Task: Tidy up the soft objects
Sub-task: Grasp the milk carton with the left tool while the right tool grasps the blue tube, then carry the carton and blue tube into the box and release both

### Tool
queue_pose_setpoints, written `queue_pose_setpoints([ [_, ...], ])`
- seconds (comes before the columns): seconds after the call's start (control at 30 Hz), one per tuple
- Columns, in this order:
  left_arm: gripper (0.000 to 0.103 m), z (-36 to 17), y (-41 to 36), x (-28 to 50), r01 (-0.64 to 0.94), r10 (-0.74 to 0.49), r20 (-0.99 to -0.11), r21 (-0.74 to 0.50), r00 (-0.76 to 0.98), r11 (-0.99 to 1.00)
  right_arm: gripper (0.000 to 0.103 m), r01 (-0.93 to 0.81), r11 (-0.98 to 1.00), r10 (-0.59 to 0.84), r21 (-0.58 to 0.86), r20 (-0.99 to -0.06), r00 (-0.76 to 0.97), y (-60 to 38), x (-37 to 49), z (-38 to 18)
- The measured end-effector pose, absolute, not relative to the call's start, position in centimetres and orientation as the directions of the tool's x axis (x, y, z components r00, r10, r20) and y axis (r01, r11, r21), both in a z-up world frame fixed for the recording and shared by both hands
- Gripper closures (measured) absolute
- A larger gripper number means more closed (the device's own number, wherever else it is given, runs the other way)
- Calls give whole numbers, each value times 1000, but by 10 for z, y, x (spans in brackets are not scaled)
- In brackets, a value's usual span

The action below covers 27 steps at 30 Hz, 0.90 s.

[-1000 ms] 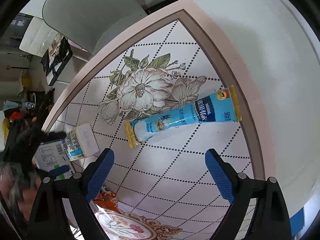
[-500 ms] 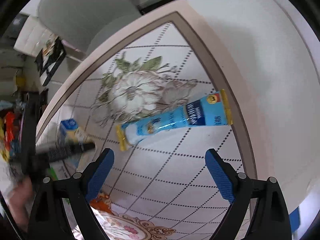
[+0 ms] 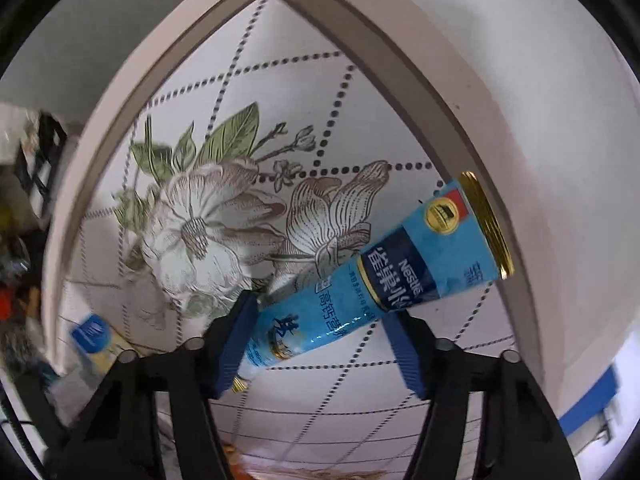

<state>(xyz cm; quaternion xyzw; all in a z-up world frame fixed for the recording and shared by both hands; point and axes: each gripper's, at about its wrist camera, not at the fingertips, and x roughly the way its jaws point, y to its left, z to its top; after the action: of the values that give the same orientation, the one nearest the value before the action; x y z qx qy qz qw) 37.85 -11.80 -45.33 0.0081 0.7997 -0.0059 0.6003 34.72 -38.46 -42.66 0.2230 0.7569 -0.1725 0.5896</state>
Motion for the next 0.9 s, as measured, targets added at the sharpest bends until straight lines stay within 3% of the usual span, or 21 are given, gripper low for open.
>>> queue_pose_setpoints([
  [0.03,14,-450,-122,390,34,9,-964,0,-264,999,51,492,870,97,-23,-971,-218,-378,349,-425],
  [0.1,30,-437,-128,394,68,15,-973,-1,-230,998,72,429,903,69,-32,-974,-217,-370,351,-423],
  [0.2,37,-432,-148,391,176,58,-978,22,-199,984,77,247,967,-7,-67,-971,-237,-345,353,-421],
  [0.27,37,-431,-160,387,239,79,-981,35,-180,970,77,78,992,-74,-95,-970,-233,-323,351,-420],
  [0.37,37,-431,-168,388,281,94,-981,44,-168,959,75,55,996,-48,-63,-972,-230,-315,347,-418],
  [0.43,35,-435,-170,390,268,72,-982,23,-176,963,59,86,995,-22,-42,-974,-225,-316,344,-416],
  [0.5,35,-434,-174,403,237,41,-982,-5,-186,971,54,131,991,10,-20,-974,-228,-320,341,-416],
  [0.9,34,-451,-184,405,214,19,-964,-40,-266,976,54,207,978,56,6,-970,-236,-321,317,-416],
])
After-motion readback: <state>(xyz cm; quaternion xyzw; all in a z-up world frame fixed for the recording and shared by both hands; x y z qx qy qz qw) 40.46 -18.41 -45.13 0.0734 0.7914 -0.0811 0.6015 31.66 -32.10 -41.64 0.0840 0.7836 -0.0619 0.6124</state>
